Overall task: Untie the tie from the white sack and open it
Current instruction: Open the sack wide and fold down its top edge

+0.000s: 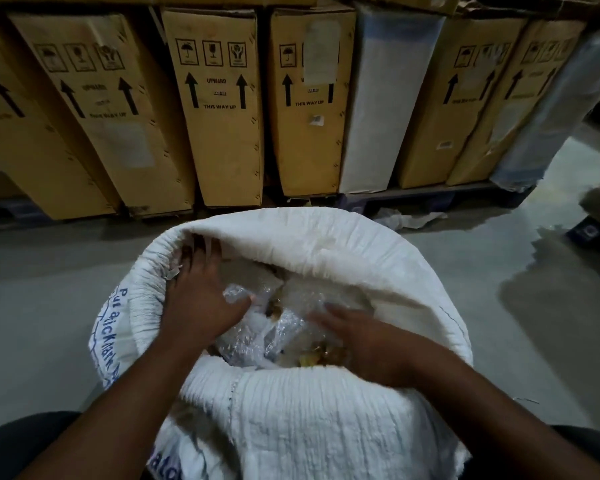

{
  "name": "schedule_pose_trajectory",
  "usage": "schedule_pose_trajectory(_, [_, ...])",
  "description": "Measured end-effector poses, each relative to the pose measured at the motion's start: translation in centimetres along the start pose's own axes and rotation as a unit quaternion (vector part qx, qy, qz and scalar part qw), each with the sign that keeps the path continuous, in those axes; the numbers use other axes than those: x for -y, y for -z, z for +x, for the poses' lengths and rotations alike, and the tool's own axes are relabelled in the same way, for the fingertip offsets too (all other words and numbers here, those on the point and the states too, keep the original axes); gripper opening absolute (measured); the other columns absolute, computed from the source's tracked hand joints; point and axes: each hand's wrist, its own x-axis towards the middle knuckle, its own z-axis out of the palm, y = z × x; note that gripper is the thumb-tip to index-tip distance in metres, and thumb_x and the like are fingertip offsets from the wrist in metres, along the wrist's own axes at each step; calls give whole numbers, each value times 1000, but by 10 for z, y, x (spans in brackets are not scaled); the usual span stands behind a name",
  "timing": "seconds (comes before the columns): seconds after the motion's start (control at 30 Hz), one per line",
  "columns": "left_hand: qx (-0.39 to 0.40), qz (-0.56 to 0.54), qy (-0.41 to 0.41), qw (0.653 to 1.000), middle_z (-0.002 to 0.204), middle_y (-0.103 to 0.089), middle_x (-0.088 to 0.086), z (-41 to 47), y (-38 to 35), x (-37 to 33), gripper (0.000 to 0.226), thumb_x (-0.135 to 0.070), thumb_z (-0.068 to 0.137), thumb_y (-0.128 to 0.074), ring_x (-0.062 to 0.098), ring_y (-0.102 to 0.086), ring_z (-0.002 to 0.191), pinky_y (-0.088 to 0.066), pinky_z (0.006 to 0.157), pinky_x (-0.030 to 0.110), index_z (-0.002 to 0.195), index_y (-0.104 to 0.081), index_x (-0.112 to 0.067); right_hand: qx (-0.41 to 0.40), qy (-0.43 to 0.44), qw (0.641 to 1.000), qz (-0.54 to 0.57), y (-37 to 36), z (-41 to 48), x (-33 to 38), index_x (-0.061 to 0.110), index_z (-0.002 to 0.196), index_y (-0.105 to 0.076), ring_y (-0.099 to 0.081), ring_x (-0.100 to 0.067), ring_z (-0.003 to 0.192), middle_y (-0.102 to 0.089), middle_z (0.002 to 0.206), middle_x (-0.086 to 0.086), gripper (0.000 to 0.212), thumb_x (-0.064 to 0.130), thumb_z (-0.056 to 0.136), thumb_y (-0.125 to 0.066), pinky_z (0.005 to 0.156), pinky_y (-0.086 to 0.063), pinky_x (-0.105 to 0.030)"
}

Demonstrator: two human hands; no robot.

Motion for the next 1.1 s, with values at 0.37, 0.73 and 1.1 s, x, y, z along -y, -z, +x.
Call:
schedule_pose_trajectory(0.37, [-70, 48, -14, 996, 165, -34, 22, 60, 35, 31, 108, -62, 80, -59, 42, -34, 150, -31, 121, 57, 165, -21, -8, -265, -127, 944, 152, 66, -10, -93, 52, 153, -33, -43, 12, 124, -42, 145, 32, 96, 82, 70, -69, 103, -33, -21])
schedule_pose_trajectory(0.73, [-1, -6, -6, 1000, 163, -40, 21, 63, 9, 41, 92, -43, 87, -70, 39, -40, 148, -34, 122, 44, 164, -30, -11, -222, -208, 944, 128, 68, -6, -122, 36, 160, -33, -34, -1, 142, -32, 157, 22, 96, 67, 79, -75, 112, -27, -23])
schedule_pose_trajectory(1.1, [219, -32, -117, 968, 137, -68, -10, 2, 45, -14, 38, -52, 103, -53, 8, -62, 120, -48, 106, 36, 133, -70, -34, -82, 9, 995, 62, 46, -26, -32, 52, 131, -64, -48, 30, 110, -53, 113, 58, 71, 86, 69, -69, 91, -34, 2])
